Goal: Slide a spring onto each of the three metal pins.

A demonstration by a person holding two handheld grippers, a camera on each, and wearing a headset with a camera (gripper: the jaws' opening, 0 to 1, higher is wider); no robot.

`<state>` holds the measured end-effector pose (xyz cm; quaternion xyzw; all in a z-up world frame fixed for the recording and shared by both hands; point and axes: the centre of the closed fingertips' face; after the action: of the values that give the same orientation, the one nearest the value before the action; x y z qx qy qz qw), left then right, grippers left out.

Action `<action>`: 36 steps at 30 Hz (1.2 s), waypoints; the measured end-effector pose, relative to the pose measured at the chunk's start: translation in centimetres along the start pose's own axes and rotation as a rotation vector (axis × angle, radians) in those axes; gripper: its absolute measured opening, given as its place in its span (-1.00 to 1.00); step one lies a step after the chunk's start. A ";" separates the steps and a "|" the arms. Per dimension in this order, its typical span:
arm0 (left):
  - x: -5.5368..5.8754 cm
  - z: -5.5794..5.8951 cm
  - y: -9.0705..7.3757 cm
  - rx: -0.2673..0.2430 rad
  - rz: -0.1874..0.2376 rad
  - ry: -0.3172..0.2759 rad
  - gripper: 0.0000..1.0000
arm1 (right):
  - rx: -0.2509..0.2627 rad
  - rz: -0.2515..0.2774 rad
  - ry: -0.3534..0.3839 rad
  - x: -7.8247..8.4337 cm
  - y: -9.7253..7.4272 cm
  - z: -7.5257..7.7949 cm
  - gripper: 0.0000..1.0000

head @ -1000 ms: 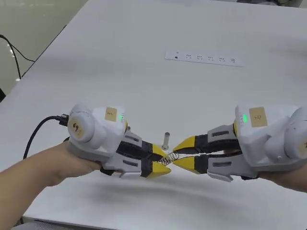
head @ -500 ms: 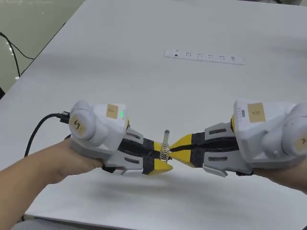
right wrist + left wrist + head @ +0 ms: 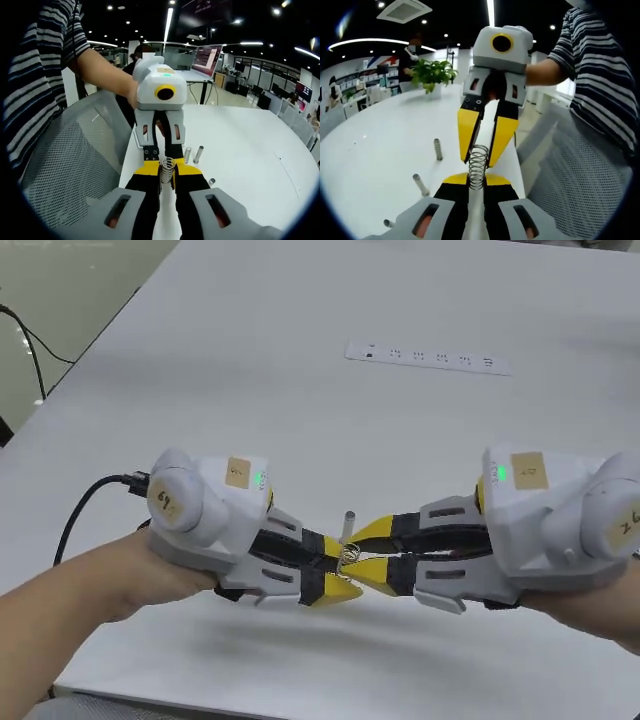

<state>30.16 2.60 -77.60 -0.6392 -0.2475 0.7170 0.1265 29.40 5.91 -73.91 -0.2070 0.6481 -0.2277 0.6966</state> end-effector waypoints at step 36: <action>0.9 -0.8 -2.0 -0.052 0.005 -0.134 -0.73 | 0.035 -0.024 0.010 0.4 0.6 0.7 -0.86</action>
<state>30.56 4.83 -77.37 -0.5937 -0.2723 0.7517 0.0911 30.16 6.14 -74.50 -0.2015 0.6451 -0.2484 0.6939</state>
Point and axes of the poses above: the centre of the closed fingertips' face, and the gripper's own axes: y roughly forward along the fingers, z roughly to its right, x roughly out of its underside, and after that the axes turned 6 degrees about -z, right-handed
